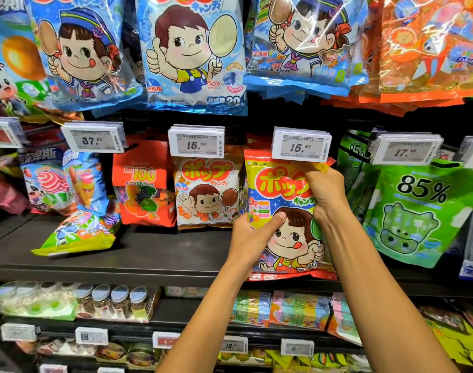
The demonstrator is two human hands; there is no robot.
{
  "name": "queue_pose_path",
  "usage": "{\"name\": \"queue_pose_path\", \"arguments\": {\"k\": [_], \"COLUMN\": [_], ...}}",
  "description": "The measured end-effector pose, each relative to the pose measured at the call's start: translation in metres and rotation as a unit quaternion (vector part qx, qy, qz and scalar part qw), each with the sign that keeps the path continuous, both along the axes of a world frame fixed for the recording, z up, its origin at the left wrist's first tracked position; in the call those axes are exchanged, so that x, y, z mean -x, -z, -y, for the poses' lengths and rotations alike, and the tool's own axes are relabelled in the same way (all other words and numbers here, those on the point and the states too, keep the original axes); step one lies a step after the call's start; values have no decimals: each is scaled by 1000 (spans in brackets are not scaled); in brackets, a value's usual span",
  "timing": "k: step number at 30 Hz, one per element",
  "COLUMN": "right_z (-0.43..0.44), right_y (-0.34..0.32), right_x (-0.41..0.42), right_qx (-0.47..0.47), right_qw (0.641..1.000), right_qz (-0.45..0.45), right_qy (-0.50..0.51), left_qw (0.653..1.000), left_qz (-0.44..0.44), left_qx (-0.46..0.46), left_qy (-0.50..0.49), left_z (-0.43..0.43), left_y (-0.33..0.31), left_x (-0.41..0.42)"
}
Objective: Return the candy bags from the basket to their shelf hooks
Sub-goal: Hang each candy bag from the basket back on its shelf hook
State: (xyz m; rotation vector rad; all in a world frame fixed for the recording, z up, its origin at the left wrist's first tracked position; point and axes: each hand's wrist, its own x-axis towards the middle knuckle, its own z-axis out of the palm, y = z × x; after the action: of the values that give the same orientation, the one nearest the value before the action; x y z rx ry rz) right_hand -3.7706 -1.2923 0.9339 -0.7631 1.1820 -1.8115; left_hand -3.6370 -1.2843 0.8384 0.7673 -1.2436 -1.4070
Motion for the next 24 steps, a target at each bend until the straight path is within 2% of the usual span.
{"name": "queue_pose_path", "arguments": {"k": [4,11,18,24], "right_z": [-3,-5,-3,-6], "right_y": [3,0,4,8], "right_x": [-2,-1,4,4], "right_qx": [-1,0,-7,-4], "right_qw": [1000,998,1000,999], "right_qz": [-8,38,-12,-10], "right_qy": [-10,-43,-20,-31], "left_qw": [1000,1000,1000,1000], "left_qz": [-12,-4,-2,-13], "left_qx": [-12,1,-21,-23], "left_qy": [4,1,12,5], "left_z": [0,2,4,-1], "left_y": [8,3,7,11], "left_x": [1,-1,3,5]}}
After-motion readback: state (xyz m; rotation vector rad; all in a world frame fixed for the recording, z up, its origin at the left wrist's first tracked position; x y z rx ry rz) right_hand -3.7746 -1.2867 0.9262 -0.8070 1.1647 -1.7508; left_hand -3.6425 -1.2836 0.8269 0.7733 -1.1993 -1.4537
